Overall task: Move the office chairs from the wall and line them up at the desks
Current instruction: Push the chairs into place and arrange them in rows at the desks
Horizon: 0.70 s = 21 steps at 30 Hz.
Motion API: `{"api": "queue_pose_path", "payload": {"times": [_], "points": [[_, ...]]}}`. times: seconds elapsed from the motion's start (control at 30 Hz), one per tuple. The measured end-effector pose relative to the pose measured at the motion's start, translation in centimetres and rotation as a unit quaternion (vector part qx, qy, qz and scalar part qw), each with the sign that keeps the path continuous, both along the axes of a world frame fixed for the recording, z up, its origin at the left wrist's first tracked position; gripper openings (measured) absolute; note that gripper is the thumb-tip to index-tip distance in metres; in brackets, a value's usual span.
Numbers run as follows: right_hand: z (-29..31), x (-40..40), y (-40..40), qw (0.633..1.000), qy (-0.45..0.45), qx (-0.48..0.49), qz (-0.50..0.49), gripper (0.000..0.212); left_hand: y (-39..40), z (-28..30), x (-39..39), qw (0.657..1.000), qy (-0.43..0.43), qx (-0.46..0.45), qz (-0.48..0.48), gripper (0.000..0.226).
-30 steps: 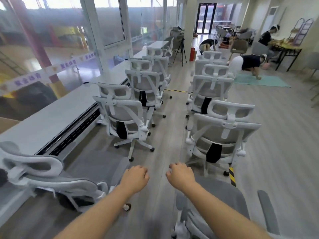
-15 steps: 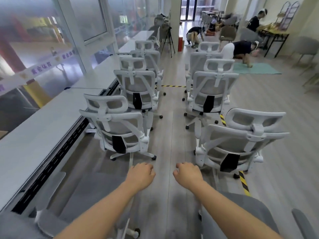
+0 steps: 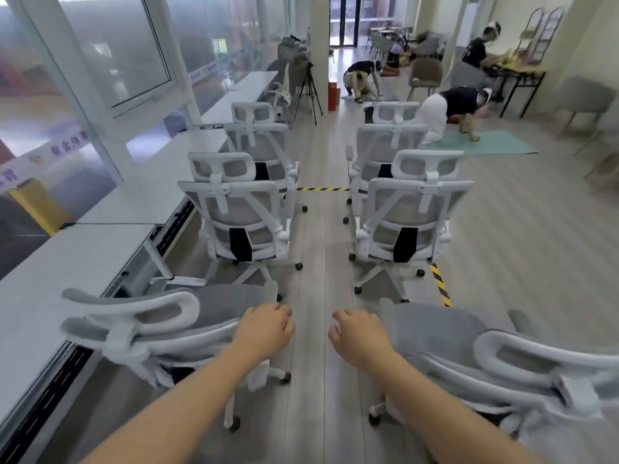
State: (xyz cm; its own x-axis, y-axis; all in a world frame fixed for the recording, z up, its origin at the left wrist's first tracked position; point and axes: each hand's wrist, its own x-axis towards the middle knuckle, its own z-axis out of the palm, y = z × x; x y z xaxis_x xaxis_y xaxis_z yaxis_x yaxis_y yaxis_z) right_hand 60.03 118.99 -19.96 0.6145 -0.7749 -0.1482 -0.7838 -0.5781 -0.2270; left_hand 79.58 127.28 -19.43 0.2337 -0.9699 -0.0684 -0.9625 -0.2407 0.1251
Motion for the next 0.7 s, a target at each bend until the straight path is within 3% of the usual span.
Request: {"api": "queue_pose_path", "payload": {"times": [0.37,0.7], "points": [[1.0,18.2,-26.9,1.000,0.002,-0.023,0.014,0.042,-26.6,-0.6,16.7,0.999,0.007,-0.044,0.005,0.035],[1.9,31.8,-49.7,0.999,0.038,-0.007,0.009,0.041,-50.0,-0.8,29.4,0.999,0.034,-0.030,-0.011,0.033]]}}
